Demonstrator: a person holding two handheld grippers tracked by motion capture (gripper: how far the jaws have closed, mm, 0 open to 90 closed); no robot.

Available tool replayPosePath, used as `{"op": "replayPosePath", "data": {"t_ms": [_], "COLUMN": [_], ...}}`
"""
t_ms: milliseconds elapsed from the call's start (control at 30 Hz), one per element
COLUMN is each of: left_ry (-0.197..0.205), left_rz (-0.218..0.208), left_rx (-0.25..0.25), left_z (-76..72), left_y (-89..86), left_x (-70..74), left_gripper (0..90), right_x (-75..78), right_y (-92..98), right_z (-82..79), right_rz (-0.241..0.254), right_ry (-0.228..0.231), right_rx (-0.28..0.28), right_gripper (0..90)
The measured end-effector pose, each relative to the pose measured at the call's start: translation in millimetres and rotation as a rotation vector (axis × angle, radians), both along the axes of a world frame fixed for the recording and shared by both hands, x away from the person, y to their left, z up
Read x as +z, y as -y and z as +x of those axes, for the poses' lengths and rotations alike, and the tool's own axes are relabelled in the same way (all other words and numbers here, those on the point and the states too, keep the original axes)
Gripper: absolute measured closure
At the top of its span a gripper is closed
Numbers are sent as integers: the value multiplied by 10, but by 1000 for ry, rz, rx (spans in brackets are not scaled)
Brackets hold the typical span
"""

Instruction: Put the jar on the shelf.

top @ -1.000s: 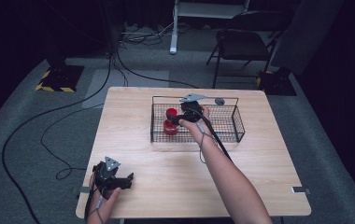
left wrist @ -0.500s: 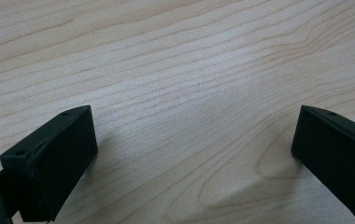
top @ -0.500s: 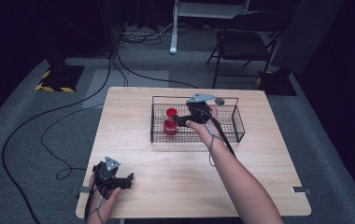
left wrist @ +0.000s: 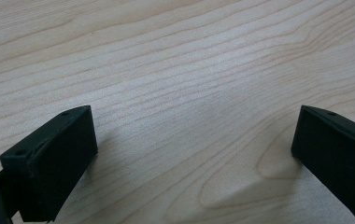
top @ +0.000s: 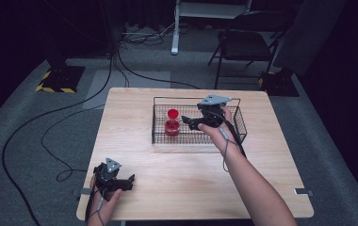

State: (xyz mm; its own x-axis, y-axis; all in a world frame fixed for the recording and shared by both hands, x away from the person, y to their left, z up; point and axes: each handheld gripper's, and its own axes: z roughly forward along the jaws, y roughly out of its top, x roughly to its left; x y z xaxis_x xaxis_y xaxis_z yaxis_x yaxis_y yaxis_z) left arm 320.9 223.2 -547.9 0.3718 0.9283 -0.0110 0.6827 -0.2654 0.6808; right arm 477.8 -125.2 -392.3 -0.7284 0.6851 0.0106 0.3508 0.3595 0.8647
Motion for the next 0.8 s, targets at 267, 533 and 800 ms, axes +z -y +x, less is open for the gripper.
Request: {"op": "replayPosePath", "data": {"t_ms": [267, 533, 800], "left_ry": [-2, -2, -2], "left_rz": [-1, -1, -2], "left_rx": [2, 2, 2], "left_z": [5, 5, 6], "left_y": [6, 6, 7], "left_x": [0, 0, 0], "left_gripper": [0, 0, 0], "right_x": [47, 103, 101], "right_y": [162, 336, 508], "right_z": [-113, -208, -290], "right_rz": [6, 10, 17], "right_ry": [8, 19, 19], "right_rx": [0, -11, -23], "right_gripper": [148, 148, 148]}}
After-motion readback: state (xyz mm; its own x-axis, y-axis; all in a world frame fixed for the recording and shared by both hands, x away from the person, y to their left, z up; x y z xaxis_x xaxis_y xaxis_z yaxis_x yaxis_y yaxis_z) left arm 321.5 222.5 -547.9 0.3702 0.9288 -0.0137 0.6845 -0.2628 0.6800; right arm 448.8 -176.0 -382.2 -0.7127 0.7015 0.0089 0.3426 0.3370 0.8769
